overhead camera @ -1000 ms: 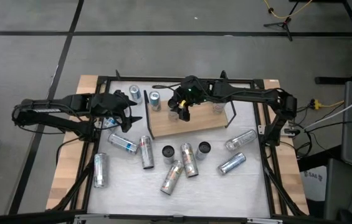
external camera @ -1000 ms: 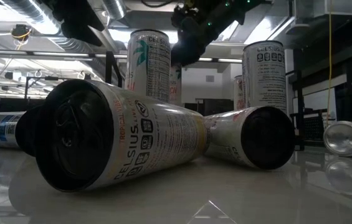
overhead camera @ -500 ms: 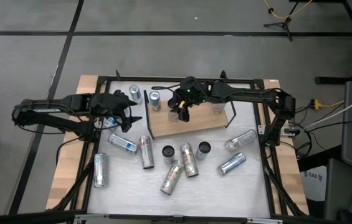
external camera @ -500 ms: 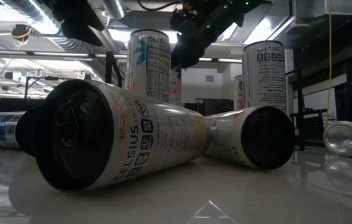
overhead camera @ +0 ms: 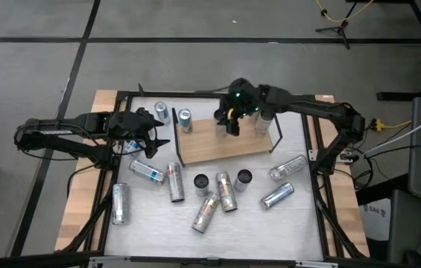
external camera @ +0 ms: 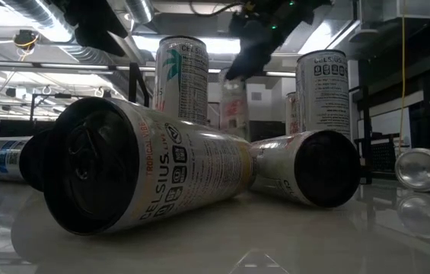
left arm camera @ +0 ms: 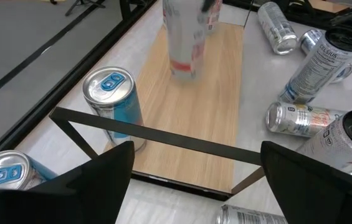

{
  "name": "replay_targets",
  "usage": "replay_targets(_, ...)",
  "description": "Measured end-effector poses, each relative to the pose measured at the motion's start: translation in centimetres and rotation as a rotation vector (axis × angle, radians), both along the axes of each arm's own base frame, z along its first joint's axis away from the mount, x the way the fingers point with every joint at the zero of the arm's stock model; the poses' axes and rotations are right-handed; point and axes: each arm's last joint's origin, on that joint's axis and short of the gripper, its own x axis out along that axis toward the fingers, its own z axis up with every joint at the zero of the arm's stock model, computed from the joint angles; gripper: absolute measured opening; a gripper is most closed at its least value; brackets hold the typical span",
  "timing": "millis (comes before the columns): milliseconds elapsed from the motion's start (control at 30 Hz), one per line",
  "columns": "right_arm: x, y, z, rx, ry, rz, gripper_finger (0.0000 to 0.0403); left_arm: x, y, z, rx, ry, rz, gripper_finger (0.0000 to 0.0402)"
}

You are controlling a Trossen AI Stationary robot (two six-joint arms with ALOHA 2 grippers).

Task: Place canned beverage on shelf
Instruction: Put the white-pink soda can on the shelf

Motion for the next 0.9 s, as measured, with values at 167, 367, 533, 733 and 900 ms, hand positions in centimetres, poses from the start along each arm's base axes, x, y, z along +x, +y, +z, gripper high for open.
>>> replay_targets(167, -1.6, -1.9, 0.3, 0.029, 0.022, -0.019, 0.0239, 0.0, 0.0, 0.0, 0.0, -0.002, 0.0, 0.0341)
replay_targets(367, -2.9, -3.6, 0.1, 0.036, 0.063, -0.062, 0.0239, 0.0, 0.0, 0.0, 0.0, -0.003, 0.0, 0.0341)
replay_targets(533, -3.6, -4.7, 0.3, 0.015, 0.057, -0.078, 0.0239, 0.0, 0.0, 0.0, 0.0, -0.003, 0.0, 0.0341)
replay_targets(733, -3.9, -5.5, 0.0, 0.007, 0.042, -0.102, 0.0239, 0.0, 0.0, 0.0, 0.002, -0.003, 0.002, 0.0341)
replay_targets(900, -3.8, -5.5, -1.6, 0.007, 0.04, -0.102, 0.0239, 0.0, 0.0, 0.0, 0.002, -0.003, 0.002, 0.0341)
